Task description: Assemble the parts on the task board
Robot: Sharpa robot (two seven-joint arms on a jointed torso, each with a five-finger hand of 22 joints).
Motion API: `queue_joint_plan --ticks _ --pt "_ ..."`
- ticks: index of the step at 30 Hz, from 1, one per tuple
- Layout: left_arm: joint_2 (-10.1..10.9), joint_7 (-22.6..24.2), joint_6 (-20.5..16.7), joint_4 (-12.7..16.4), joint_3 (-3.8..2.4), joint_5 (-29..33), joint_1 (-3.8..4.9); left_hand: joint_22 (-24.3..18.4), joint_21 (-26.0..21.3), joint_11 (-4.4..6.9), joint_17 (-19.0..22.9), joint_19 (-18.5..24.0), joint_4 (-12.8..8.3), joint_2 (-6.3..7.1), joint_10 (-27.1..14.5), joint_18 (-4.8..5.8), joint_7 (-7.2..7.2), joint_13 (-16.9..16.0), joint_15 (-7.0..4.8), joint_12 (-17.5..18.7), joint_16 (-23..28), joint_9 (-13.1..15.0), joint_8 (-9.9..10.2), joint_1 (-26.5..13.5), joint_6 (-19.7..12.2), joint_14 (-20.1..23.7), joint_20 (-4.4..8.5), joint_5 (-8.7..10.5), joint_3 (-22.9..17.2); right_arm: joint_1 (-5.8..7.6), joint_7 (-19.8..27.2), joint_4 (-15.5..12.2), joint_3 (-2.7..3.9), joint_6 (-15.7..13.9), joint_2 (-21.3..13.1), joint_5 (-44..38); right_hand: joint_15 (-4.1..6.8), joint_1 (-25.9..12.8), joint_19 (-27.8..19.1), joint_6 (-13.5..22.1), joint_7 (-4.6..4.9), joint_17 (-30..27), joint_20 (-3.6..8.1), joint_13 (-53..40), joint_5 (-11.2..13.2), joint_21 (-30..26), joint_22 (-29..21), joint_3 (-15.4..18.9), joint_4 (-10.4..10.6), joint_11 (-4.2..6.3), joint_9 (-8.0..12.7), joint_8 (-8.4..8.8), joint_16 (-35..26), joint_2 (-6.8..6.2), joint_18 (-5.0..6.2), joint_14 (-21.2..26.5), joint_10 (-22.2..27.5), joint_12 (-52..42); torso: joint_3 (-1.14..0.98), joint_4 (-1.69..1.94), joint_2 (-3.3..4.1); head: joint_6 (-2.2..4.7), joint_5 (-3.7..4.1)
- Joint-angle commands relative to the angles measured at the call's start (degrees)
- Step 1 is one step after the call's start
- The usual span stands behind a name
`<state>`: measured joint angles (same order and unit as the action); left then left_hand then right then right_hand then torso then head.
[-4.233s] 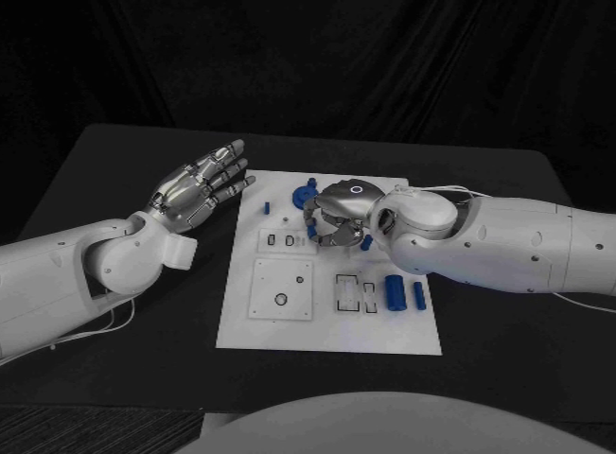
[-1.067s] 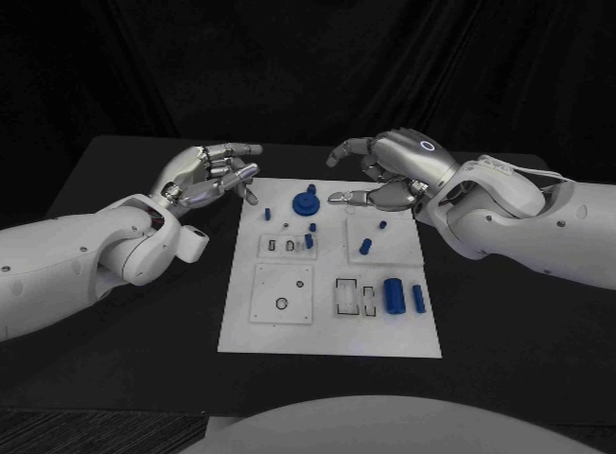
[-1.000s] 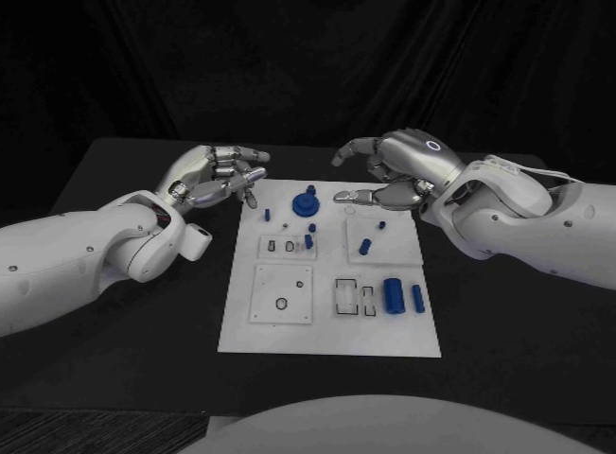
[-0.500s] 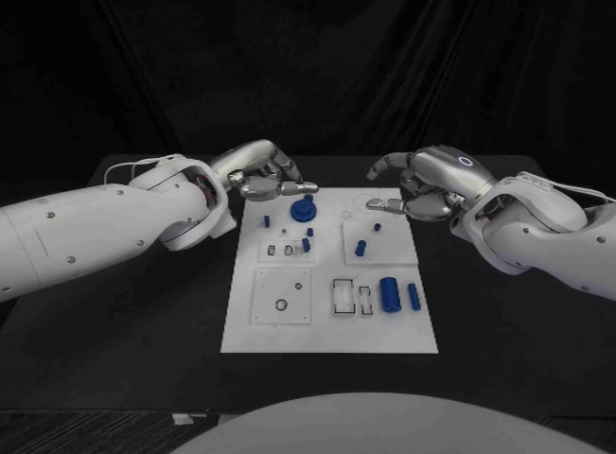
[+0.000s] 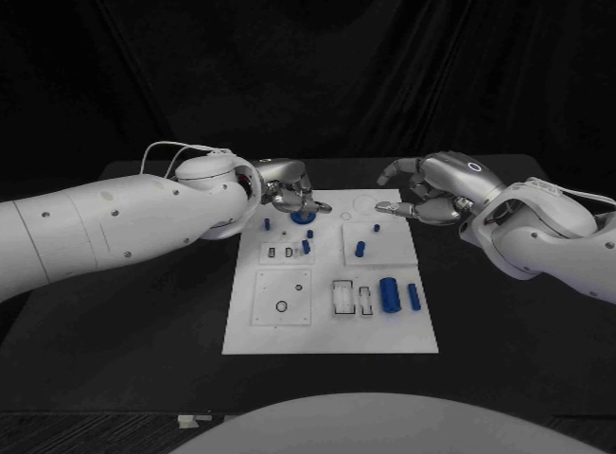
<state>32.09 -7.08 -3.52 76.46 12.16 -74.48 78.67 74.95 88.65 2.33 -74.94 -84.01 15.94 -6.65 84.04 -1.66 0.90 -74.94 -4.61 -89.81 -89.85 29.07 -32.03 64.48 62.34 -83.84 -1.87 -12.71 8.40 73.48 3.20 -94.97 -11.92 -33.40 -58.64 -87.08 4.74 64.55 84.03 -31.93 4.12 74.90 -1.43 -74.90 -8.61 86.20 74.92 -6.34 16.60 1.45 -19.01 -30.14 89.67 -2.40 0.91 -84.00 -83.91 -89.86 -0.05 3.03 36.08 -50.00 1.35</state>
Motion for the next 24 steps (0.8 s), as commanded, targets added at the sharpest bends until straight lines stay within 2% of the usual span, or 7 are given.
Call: queue_joint_plan --ticks 1,6,7,12,17,19,24 --pt "-0.9 -6.8 6.5 -0.6 -0.07 -2.2 0.14 12.1 0.2 0.53 -15.1 -3.3 0.0 -0.04 6.0 0.83 -0.43 -15.1 -0.45 -0.2 -0.1 0.2 0.6 0.9 -0.1 -6.2 0.33 -0.4 -0.4 -0.46 -0.3 0.1 0.02 0.1 -0.4 0.1 -0.29 -0.2 4.2 -0.5 0.1 14.1 -0.5 -15.1 -0.4 0.3 13.8 0.0 0.1 -0.5 0.0 -0.28 -0.2 0.73 0.06 -5.8 -6.1 -0.1 -0.21 -0.15 0.34 0.0 -0.23" --pt "-2.5 -10.0 9.9 -1.7 -0.07 -2.3 0.09 11.8 0.0 0.72 -15.1 -3.1 0.2 -0.14 6.0 0.75 -0.66 -15.1 -0.61 -0.2 -0.1 0.7 1.1 1.1 1.1 -6.2 0.49 -0.39 -0.9 -0.99 -0.2 0.4 0.02 0.3 -0.6 0.2 -0.33 -1.6 4.3 -0.9 0.13 14.2 -0.53 -15.1 -2.2 0.5 13.9 0.3 0.1 -0.53 0.2 -0.75 -0.2 2.15 0.02 -5.8 -6.1 -0.1 0.03 -0.11 0.33 0.0 -0.59" --pt "-2.8 -10.4 10.5 -1.9 -0.07 -2.3 0.08 11.8 0.0 0.75 -15.1 -3.0 0.2 -0.13 6.0 0.74 -0.7 -15.1 -0.64 -0.2 -0.1 0.8 1.2 1.0 1.3 -6.2 0.52 -0.31 -0.9 -1.06 -0.2 0.4 0.02 0.3 -0.7 0.2 -0.33 -1.6 4.3 -1.0 0.13 14.2 -0.53 -15.1 -2.3 0.5 13.9 0.3 0.1 -0.53 0.2 -0.77 -0.2 2.22 0.02 -5.8 -6.1 -0.1 0.2 -0.1 0.15 0.0 -0.63" --pt "-3.8 -12.1 12.7 -2.9 -0.06 -2.3 -0.01 11.5 -0.1 1.08 -15.1 -2.8 0.4 -0.13 6.0 0.67 -1.06 -15.1 -0.93 -0.2 -0.1 1.7 1.7 0.5 2.8 -6.2 0.8 0.67 -1.0 -1.24 -0.3 0.3 0.02 0.3 -0.8 0.2 -0.33 -1.7 4.3 -1.0 0.14 14.2 -0.54 -15.1 -2.6 0.5 13.9 0.3 0.1 -0.54 0.3 -0.81 -0.1 2.4 0.02 -5.8 -6.1 -0.1 0.19 -0.04 0.15 0.0 -0.66" --pt "-4.5 -12.5 14.4 -3.7 -0.06 -2.3 -0.11 10.9 -0.5 0.78 -15.1 -2.3 0.4 -0.48 6.0 0.49 -0.54 -15.1 -0.8 -0.2 -0.1 0.8 5.6 -0.9 2.7 -6.2 0.8 2.28 -1.1 -1.3 -0.6 0.3 0.02 0.4 -0.9 0.2 -0.34 -1.7 4.3 -1.2 0.17 14.2 -0.55 -15.1 -3.1 0.6 13.9 0.3 0.1 -0.55 0.3 -0.93 -0.2 2.83 0.0 -5.8 -6.1 -0.1 0.2 -0.04 -0.04 0.0 -0.83" --pt "-4.6 -12.3 14.6 -3.9 -0.06 -2.3 -0.14 10.4 -0.8 -0.33 -15.1 -1.8 0.2 -0.63 6.0 0.37 0.93 -15.1 0.05 -0.2 -0.1 -1.9 10.8 -0.9 0.2 -6.2 0.25 2.18 -1.6 -1.3 -0.8 0.3 0.02 0.4 -0.9 0.2 -0.34 -1.7 4.3 -1.3 0.18 14.1 -0.55 -15.1 -3.1 0.5 13.9 0.3 0.1 -0.56 0.3 -0.96 -0.2 2.88 0.01 -5.8 -6.1 -0.1 0.22 -0.08 -0.04 0.0 -0.93" --pt "-4.5 -10.3 13.5 -4.2 -0.06 -2.3 -0.17 9.1 -1.8 -3.0 -15.1 -0.4 -0.6 -0.12 6.0 -0.04 3.86 -15.1 2.45 -0.2 -0.1 -9.0 21.0 0.3 -2.5 -6.2 -2.02 2.57 -3.0 -1.32 -1.1 0.3 0.02 0.5 -0.8 0.2 -0.36 -1.7 4.3 -1.5 0.22 14.1 -0.56 -15.1 -3.3 0.5 13.9 0.2 0.0 -0.58 0.4 -1.06 -0.2 3.07 0.02 -5.8 -6.1 -0.1 0.24 -0.05 -0.09 0.0 -0.97"
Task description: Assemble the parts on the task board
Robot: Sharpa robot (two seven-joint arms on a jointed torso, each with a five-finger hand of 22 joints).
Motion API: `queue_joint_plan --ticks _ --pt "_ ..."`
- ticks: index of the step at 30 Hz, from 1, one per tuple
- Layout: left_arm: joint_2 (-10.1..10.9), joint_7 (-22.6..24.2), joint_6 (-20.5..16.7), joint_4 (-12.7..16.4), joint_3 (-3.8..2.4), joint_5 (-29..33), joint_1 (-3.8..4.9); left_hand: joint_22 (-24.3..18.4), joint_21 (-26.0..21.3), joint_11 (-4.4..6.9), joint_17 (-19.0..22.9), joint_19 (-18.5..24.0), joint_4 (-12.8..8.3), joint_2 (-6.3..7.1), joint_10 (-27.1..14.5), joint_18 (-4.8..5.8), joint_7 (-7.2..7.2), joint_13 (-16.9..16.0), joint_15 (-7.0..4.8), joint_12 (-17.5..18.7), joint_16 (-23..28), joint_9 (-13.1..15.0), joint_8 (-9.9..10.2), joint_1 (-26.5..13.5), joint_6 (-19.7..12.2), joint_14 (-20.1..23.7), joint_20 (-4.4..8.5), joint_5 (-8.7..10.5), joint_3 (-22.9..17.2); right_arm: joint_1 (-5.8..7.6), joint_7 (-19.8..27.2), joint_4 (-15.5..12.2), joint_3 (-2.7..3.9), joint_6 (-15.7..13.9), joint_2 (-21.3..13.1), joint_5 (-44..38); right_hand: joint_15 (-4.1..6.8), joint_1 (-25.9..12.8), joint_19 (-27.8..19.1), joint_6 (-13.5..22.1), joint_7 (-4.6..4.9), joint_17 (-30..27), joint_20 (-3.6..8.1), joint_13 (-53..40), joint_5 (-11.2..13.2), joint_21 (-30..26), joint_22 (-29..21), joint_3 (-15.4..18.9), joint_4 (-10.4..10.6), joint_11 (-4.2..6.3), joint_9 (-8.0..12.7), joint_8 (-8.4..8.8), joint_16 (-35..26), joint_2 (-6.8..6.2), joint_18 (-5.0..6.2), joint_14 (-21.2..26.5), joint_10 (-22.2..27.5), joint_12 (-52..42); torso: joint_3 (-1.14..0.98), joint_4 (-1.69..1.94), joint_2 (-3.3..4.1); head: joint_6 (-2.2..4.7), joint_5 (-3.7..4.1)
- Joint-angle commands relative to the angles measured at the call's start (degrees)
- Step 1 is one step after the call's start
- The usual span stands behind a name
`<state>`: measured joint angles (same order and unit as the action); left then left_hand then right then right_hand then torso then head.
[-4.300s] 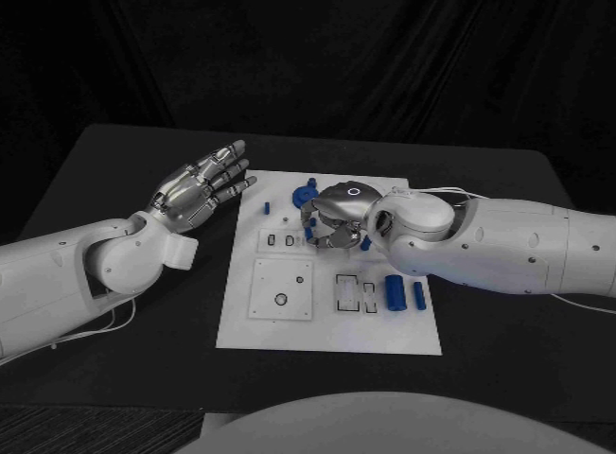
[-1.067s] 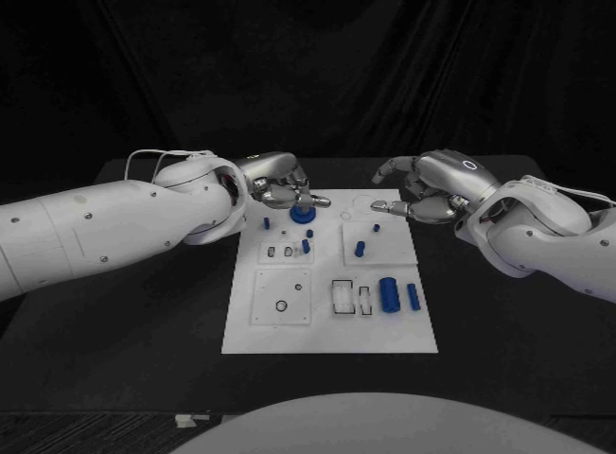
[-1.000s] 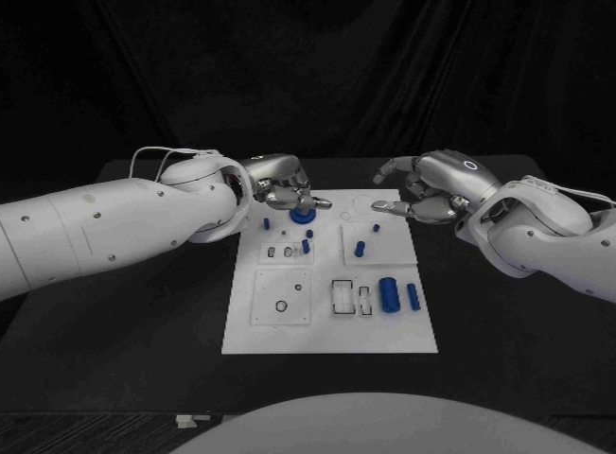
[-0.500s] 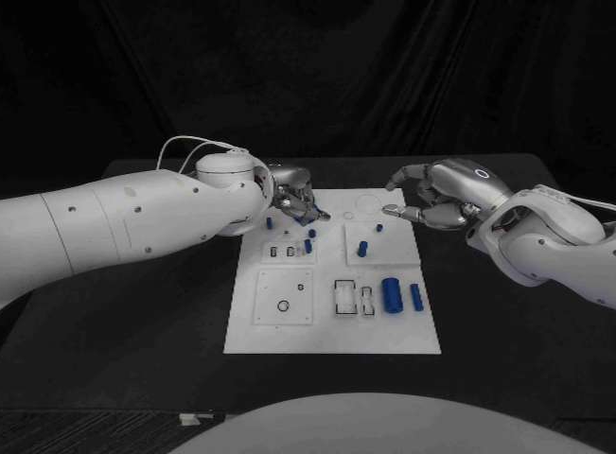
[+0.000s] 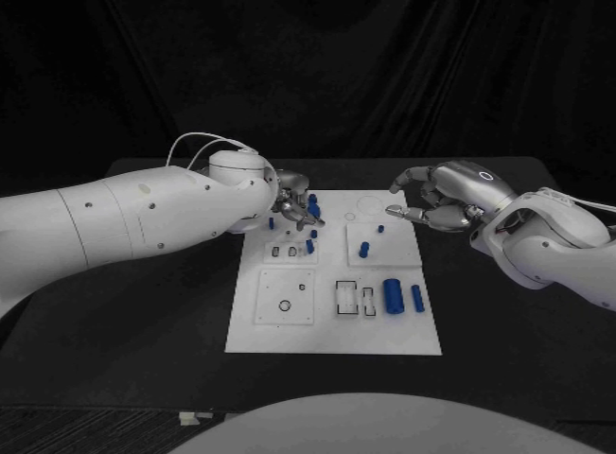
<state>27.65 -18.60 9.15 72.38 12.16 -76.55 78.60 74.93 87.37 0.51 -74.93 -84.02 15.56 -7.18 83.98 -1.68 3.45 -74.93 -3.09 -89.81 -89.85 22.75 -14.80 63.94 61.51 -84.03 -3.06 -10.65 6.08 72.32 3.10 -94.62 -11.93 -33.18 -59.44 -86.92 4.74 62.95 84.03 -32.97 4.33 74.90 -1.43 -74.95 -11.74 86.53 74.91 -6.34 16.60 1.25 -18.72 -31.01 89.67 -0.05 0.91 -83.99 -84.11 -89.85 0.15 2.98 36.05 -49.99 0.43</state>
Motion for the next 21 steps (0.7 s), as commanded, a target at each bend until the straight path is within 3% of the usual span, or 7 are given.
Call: queue_joint_plan --ticks 1,6,10,12,14,17,21 --pt "0.0 2.0 0.1 -0.1 -0.06 -0.2 -0.11 8.6 -0.8 -1.9 -15.1 0.2 -0.5 0.61 6.0 -0.16 2.18 -15.1 1.57 -0.2 -0.1 -4.2 5.9 1.2 -3.5 -6.0 -1.41 0.81 -0.9 -0.15 -1.1 0.0 0.04 0.2 0.0 0.0 -0.36 -0.1 4.3 -0.4 0.01 14.1 -0.56 -15.1 -0.2 0.2 13.9 0.2 0.0 -0.37 0.1 -0.19 -0.2 0.72 0.02 -5.8 -5.9 -0.1 0.05 0.01 -0.08 -0.01 -0.06" --pt "0.3 5.5 -3.8 -0.3 -0.06 -0.2 -0.12 6.6 -2.2 -3.13 -15.1 2.4 -2.0 1.02 6.0 -0.82 3.88 -15.1 2.92 -0.2 -0.1 -8.5 10.7 2.6 -7.2 -6.0 -2.99 1.19 -2.0 -0.15 -1.3 0.2 0.04 0.4 0.1 0.0 -0.37 0.0 4.3 -0.5 0.02 14.0 -0.57 -15.1 -0.3 0.2 13.9 0.2 0.0 -0.38 0.1 -0.22 -0.2 0.77 0.03 -5.8 -5.9 -0.1 0.06 0.02 -0.11 -0.01 -0.1" --pt "0.2 7.0 -4.8 -0.5 -0.06 -0.2 -0.12 6.4 -2.6 -3.38 -15.1 2.7 -2.4 1.25 6.0 -0.94 4.33 -15.1 3.13 -0.2 -0.1 -11.2 11.3 2.6 -11.2 -6.0 -3.31 1.53 -2.3 -0.15 -1.4 0.3 0.04 0.5 0.1 0.0 -0.37 0.0 4.3 -0.5 0.03 13.9 -0.57 -15.1 -0.3 0.1 13.9 0.2 0.0 -0.39 0.1 -0.22 -0.3 0.78 0.03 -5.8 -5.9 -0.1 0.06 0.01 -0.14 -0.01 -0.15" --pt "0.2 7.1 -4.3 -0.7 -0.06 -0.2 -0.12 6.5 -2.6 -3.79 -15.1 2.8 -2.1 1.18 6.0 -0.93 4.54 -15.1 3.43 -0.2 -0.1 -11.4 10.7 2.1 -9.8 -6.0 -3.5 1.77 -2.3 -0.16 -1.5 0.3 0.04 0.6 0.2 0.0 -0.37 0.0 4.3 -0.5 0.03 13.9 -0.57 -15.1 -0.3 0.1 13.9 0.2 0.0 -0.39 0.1 -0.22 -0.3 0.78 0.03 -5.7 -5.9 -0.1 0.07 0.03 -0.17 -0.01 -0.16" --pt "0.2 7.1 -3.8 -0.8 -0.06 -0.2 -0.12 6.7 -2.5 -3.73 -15.1 2.6 -1.4 1.05 6.0 -0.89 3.66 -15.1 3.62 -0.2 -0.1 -10.4 7.8 1.2 -3.9 -6.0 -3.75 1.86 -2.1 -0.16 -1.5 0.3 0.04 0.6 0.1 0.0 -0.37 0.0 4.3 -0.5 0.03 13.9 -0.57 -15.1 -0.3 0.1 13.9 0.2 0.0 -0.39 0.1 -0.23 -0.3 0.78 0.03 -5.7 -5.9 -0.1 0.06 0.05 -0.19 -0.01 -0.07" --pt "0.2 6.8 -2.8 -1.1 -0.06 -0.2 -0.13 7.6 -2.1 -1.01 -15.1 1.8 -0.4 1.08 6.0 -0.73 0.34 -15.1 1.33 -0.2 -0.1 -7.8 3.4 -0.1 5.4 -6.0 -1.96 2.03 -1.9 -0.16 -1.6 0.3 0.04 0.8 0.1 0.0 -0.37 0.0 4.3 -0.5 0.03 13.9 -0.57 -15.1 -0.3 0.1 13.8 0.2 0.0 -0.39 0.1 -0.23 -0.3 0.78 0.05 -5.7 -5.9 -0.1 0.06 0.05 -0.19 -0.01 0.12" --pt "0.1 5.8 -1.5 -1.3 -0.06 -0.2 -0.19 8.4 -1.7 0.31 -15.1 1.0 0.2 1.2 6.0 -0.51 -1.06 -15.1 0.05 -0.2 -0.1 -5.2 1.3 -0.8 8.3 -6.0 -0.73 2.31 -1.6 -0.16 -1.8 0.4 0.04 1.1 0.0 0.0 -0.42 -0.1 4.3 -1.2 0.13 13.9 -0.6 -15.1 -0.3 0.1 13.8 0.2 0.1 -0.46 0.1 -0.5 -0.3 1.0 0.04 -5.7 -5.9 -0.1 0.09 0.02 -0.17 -0.01 0.15"
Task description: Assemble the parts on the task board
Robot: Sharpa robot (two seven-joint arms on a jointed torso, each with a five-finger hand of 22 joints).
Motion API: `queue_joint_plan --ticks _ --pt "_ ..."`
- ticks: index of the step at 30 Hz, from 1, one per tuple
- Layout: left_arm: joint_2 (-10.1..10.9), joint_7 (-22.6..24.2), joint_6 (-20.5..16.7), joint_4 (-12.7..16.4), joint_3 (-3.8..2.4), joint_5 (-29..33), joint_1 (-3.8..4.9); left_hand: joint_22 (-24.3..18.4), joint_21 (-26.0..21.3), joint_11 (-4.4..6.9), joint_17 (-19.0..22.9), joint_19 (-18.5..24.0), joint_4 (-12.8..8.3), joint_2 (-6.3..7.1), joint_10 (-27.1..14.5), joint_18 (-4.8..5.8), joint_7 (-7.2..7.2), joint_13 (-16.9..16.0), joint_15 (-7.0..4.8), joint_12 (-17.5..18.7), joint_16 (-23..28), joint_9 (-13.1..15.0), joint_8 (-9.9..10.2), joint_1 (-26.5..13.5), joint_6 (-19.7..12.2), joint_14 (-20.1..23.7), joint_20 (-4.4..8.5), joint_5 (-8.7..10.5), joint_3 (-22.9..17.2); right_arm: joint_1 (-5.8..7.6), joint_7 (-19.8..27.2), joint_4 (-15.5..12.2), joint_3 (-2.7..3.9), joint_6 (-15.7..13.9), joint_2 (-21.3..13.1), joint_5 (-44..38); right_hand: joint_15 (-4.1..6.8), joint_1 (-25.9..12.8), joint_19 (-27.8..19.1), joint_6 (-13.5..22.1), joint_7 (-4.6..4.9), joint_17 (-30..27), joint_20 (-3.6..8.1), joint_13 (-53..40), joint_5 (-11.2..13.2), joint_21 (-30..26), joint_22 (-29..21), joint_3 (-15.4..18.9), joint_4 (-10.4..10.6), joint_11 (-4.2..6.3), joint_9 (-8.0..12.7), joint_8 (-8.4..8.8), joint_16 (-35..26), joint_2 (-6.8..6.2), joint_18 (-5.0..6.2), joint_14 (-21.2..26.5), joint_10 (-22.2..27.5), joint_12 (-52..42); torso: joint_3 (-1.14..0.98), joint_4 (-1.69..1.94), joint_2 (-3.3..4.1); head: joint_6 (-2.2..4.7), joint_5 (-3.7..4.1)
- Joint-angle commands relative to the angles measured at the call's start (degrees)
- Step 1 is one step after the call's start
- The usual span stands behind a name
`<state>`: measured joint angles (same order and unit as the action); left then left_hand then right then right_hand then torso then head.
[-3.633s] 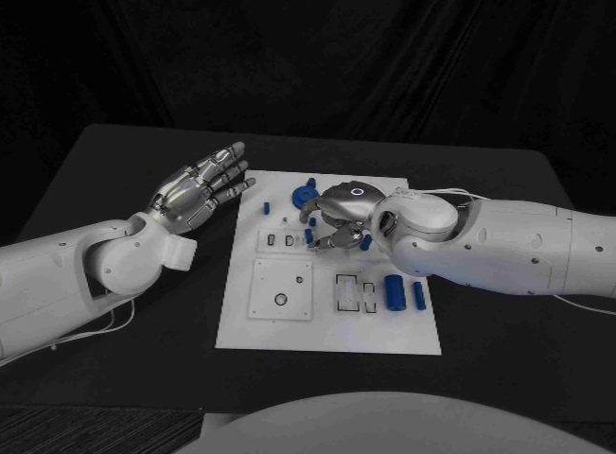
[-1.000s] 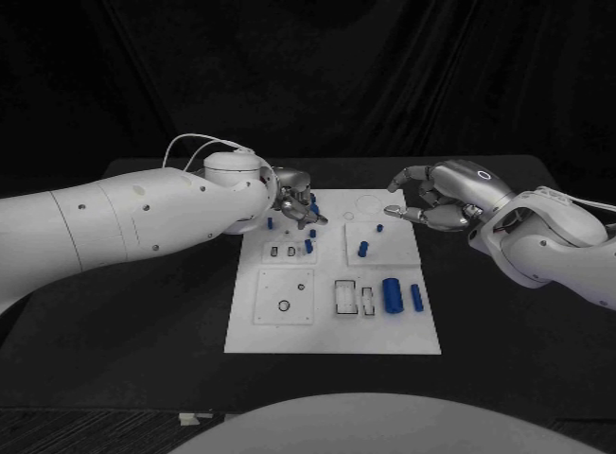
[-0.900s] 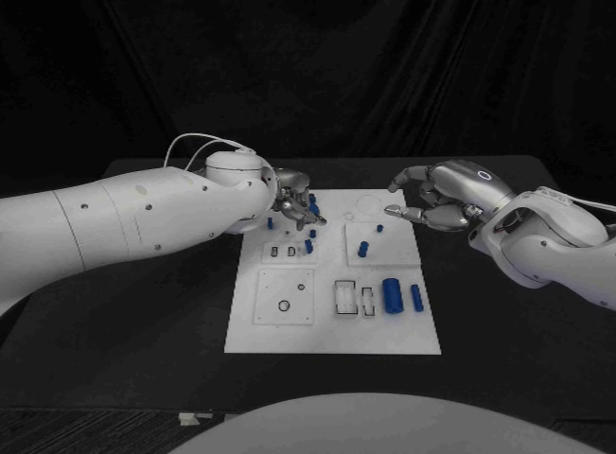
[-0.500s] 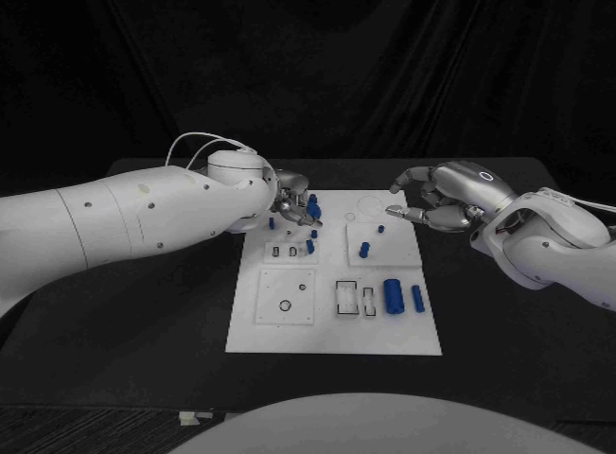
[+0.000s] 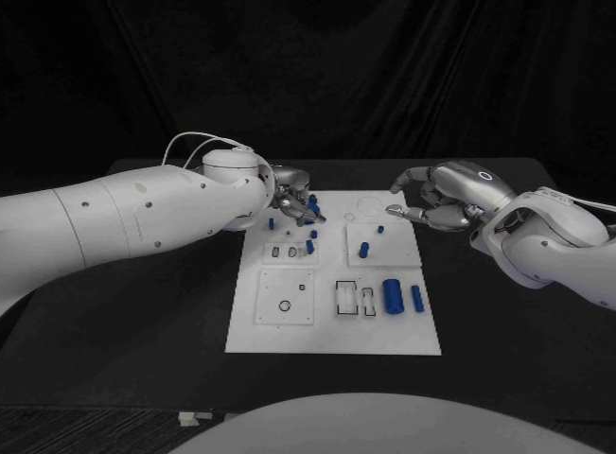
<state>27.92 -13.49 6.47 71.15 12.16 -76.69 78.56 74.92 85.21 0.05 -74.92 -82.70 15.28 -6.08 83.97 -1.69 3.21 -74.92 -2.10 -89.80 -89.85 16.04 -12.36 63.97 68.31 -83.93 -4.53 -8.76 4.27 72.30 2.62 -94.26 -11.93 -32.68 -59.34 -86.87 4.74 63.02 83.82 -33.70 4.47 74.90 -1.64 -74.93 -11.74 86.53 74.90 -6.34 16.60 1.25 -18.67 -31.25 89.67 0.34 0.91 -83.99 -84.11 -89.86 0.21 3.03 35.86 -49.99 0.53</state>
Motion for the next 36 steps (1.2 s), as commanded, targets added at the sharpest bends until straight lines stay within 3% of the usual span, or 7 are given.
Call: queue_joint_plan --ticks 1,6,10,20,36 --pt "-0.2 0.4 1.5 -0.2 -0.06 -0.1 -0.17 8.5 0.4 1.06 -15.1 -0.4 0.6 0.13 6.0 -0.49 -1.07 -15.1 -1.15 -0.2 -0.1 2.3 -1.8 -1.0 2.1 -6.1 1.06 0.51 0.2 -0.14 -1.3 0.1 0.04 0.7 -0.1 0.0 -0.44 -0.3 4.5 -0.7 0.02 13.9 -0.4 -15.1 -0.3 0.1 13.9 0.3 0.1 -0.48 0.1 -0.33 -0.3 0.69 0.04 -5.7 -5.9 -0.1 0.02 -0.04 0.02 -0.01 0.07" --pt "-0.5 -1.0 2.5 -0.3 -0.05 -0.1 -0.46 8.6 0.3 2.14 -15.1 -0.5 1.0 -0.06 6.0 -0.47 -2.26 -15.1 -2.2 -0.2 -0.1 7.9 -5.0 -2.5 3.2 -6.1 2.22 0.92 0.6 -0.14 -1.6 0.1 0.04 1.1 -0.1 0.0 -0.52 -0.6 4.5 -1.7 0.12 13.9 -0.47 -15.1 -0.4 0.1 13.9 0.4 0.1 -0.57 0.3 -0.53 -0.3 0.93 0.04 -5.7 -5.9 -0.1 0.01 -0.06 0.0 -0.01 0.18" --pt "-0.9 -2.3 3.6 -0.4 -0.05 -0.1 -0.98 8.7 0.2 2.41 -15.1 -0.6 1.2 -0.25 6.0 -0.46 -2.48 -15.1 -2.48 -0.2 -0.1 10.4 -6.0 -3.7 3.0 -6.1 2.5 1.35 1.0 -0.14 -1.8 0.1 0.04 1.4 -0.1 0.0 -0.55 -0.5 4.5 -2.2 0.15 13.9 -0.5 -15.1 -0.6 0.1 13.9 0.5 0.0 -0.6 0.4 -0.56 -0.3 0.97 0.04 -5.7 -5.9 -0.1 0.01 -0.01 -0.04 -0.01 0.27" --pt "-1.6 -3.3 4.5 -1.0 -0.05 -0.1 -2.07 8.6 -0.1 2.66 -15.1 -0.4 0.5 -0.35 6.0 -0.54 -2.75 -15.1 -2.72 -0.2 -0.1 13.9 -7.2 -3.3 2.2 -6.1 2.76 0.68 0.6 -0.14 -2.3 0.1 0.04 1.9 -0.1 0.0 -0.57 -0.4 4.5 -2.6 0.18 13.9 -0.52 -15.1 -0.7 0.1 13.8 0.4 0.0 -0.63 0.4 -0.56 -0.3 1.01 0.05 -5.7 -5.9 -0.1 0.03 -0.02 -0.01 -0.01 0.35" --pt "-1.7 -4.1 6.1 -1.1 -0.05 -0.1 -2.6 7.5 -1.2 2.6 -15.1 0.9 0.3 -0.24 6.0 -0.93 -2.61 -15.1 -2.73 -0.2 -0.1 17.4 -7.6 -2.8 0.3 -6.1 2.85 0.35 0.1 -0.21 -2.9 0.4 0.03 2.4 0.2 0.0 -0.59 -0.4 4.4 -2.8 0.21 13.7 -0.54 -15.1 -0.8 -0.1 13.8 0.4 0.0 -0.66 0.5 -0.55 -0.4 1.05 0.1 -5.7 -5.9 -0.1 0.02 -0.01 -0.12 -0.01 0.56"
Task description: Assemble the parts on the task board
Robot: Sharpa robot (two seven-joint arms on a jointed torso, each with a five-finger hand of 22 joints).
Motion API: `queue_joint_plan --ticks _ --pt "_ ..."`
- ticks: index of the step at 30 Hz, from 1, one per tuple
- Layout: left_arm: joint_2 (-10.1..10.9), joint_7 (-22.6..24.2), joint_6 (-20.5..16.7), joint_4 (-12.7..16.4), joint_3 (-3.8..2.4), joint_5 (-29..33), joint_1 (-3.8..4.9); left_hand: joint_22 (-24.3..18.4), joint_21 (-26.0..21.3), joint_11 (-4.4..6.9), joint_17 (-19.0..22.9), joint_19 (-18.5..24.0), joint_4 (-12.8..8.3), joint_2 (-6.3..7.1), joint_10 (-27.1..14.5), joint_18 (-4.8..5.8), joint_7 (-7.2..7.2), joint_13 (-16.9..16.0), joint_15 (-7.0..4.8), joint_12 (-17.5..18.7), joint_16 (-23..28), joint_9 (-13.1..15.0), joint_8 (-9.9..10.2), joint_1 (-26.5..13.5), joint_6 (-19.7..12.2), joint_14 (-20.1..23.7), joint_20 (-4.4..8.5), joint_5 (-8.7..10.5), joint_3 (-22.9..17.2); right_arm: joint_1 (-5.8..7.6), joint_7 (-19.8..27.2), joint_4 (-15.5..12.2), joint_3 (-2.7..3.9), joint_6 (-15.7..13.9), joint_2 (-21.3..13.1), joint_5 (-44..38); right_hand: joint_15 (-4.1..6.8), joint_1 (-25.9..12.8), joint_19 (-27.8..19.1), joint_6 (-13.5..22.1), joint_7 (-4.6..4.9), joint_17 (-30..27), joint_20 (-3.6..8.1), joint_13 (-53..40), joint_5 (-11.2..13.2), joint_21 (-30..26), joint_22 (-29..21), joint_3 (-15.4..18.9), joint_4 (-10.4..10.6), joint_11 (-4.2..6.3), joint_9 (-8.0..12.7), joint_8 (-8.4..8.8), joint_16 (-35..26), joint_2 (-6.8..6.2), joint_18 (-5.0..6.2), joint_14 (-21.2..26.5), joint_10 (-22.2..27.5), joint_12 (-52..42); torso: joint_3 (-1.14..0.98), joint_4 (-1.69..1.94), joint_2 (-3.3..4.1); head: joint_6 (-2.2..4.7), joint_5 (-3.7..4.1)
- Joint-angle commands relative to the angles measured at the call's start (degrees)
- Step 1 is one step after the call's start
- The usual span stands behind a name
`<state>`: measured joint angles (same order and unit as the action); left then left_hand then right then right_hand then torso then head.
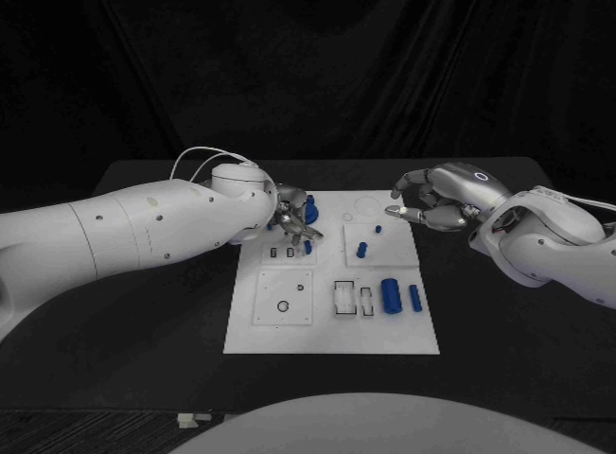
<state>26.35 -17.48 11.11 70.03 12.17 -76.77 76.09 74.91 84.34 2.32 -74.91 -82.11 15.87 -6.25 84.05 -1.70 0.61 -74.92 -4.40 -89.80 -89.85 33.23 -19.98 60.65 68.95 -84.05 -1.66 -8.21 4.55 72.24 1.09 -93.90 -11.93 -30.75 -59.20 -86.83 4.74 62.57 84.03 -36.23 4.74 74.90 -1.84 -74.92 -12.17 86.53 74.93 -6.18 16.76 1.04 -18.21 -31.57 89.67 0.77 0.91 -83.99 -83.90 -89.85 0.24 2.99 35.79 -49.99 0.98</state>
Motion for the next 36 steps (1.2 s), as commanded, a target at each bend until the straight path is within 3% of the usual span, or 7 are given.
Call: queue_joint_plan --ticks 1,36 --pt "-0.2 -0.1 1.4 0.0 -0.06 0.0 -0.15 7.5 -0.3 0.33 -15.1 0.3 -0.3 -0.07 5.9 -0.92 -0.01 -15.1 -0.43 -0.2 -0.1 0.2 0.0 0.6 -0.3 -6.0 -0.03 -0.19 -0.2 -0.15 -1.3 0.0 0.03 0.5 0.0 0.0 -0.59 0.1 4.2 -0.3 -0.05 13.7 -0.34 -15.1 -0.3 -0.1 13.7 0.3 -0.1 -0.44 0.1 -0.23 -0.4 0.61 0.1 -5.7 -6.1 -0.1 0.0 0.03 -0.04 -0.01 0.11" --pt "-1.2 0.5 3.7 -1.0 -0.06 0.0 -1.22 6.0 -2.0 -0.16 -15.1 2.1 -0.9 -0.03 5.9 -1.43 0.51 -15.1 0.02 -0.2 -0.1 2.0 1.4 1.5 -2.1 -6.0 -0.41 -1.34 -1.1 -0.19 -2.1 0.3 0.03 1.2 0.2 0.1 -0.67 -0.4 3.9 -1.0 0.05 13.3 -0.42 -15.1 -0.2 -0.7 13.5 0.4 0.0 -0.54 0.4 -0.04 -0.6 0.96 0.26 -5.6 -6.1 -0.1 0.0 0.01 -0.05 -0.01 0.39"
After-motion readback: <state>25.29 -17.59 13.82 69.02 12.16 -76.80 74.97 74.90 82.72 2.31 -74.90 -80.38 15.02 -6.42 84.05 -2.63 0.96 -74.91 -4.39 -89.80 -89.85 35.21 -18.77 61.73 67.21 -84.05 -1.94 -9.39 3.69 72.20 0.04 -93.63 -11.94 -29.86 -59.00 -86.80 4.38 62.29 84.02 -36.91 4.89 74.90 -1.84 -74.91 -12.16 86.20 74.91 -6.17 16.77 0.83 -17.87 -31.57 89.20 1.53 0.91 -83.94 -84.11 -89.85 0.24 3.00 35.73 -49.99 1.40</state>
